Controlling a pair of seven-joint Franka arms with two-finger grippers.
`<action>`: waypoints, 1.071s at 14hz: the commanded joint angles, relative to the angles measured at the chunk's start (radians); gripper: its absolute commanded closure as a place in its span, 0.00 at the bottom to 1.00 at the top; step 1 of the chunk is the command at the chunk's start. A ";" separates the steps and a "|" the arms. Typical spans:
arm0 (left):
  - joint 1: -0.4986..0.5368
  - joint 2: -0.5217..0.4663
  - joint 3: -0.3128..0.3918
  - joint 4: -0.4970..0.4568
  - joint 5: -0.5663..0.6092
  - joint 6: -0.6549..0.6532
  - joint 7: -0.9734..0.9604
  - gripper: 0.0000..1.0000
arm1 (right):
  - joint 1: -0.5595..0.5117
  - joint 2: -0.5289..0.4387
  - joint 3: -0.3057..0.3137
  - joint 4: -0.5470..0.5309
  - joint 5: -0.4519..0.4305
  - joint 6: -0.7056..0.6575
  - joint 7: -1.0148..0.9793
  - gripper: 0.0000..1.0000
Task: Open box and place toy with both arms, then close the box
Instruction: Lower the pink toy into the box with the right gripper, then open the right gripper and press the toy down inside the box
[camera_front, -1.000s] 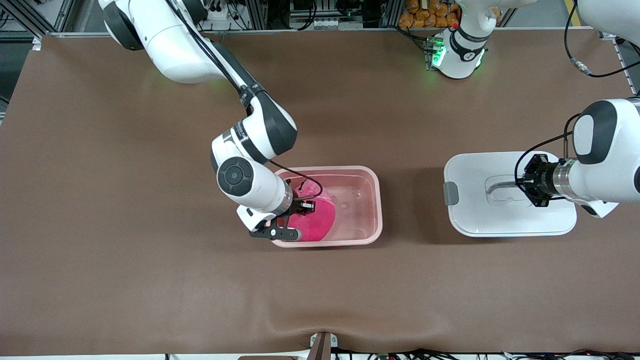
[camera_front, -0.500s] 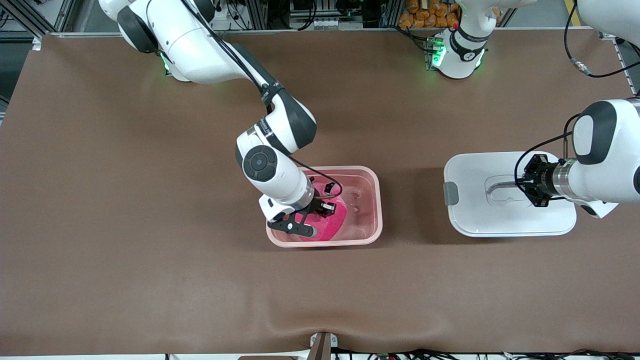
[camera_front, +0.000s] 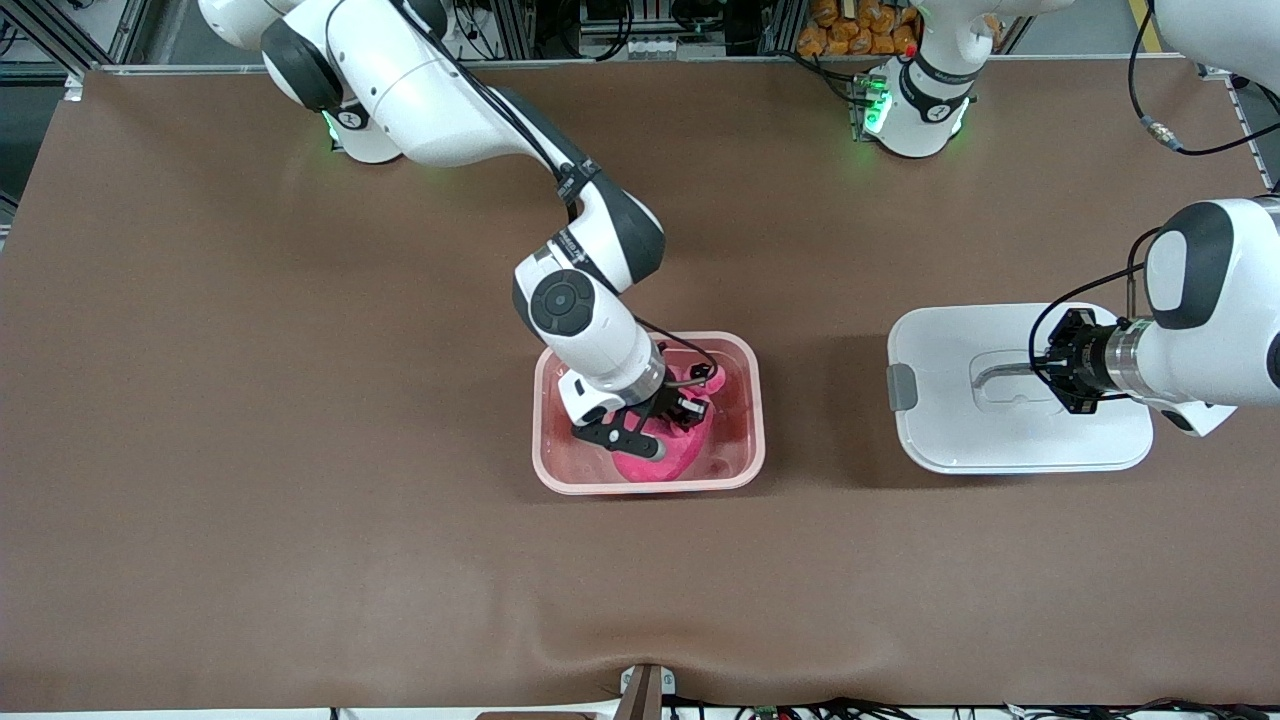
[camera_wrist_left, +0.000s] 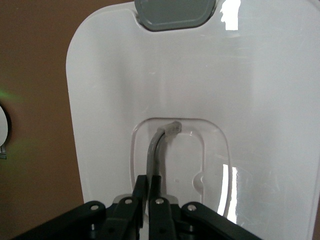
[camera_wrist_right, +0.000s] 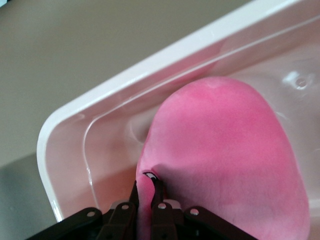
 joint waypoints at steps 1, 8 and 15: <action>-0.001 0.001 -0.003 0.006 0.023 0.004 -0.013 1.00 | 0.017 0.038 -0.003 0.028 -0.006 0.057 0.037 1.00; -0.003 -0.001 -0.003 0.006 0.022 0.004 -0.016 1.00 | 0.037 0.082 -0.004 0.028 -0.012 0.124 0.037 1.00; -0.001 -0.001 -0.003 0.006 0.022 0.004 -0.016 1.00 | 0.027 0.087 -0.006 0.028 -0.040 0.122 -0.012 0.00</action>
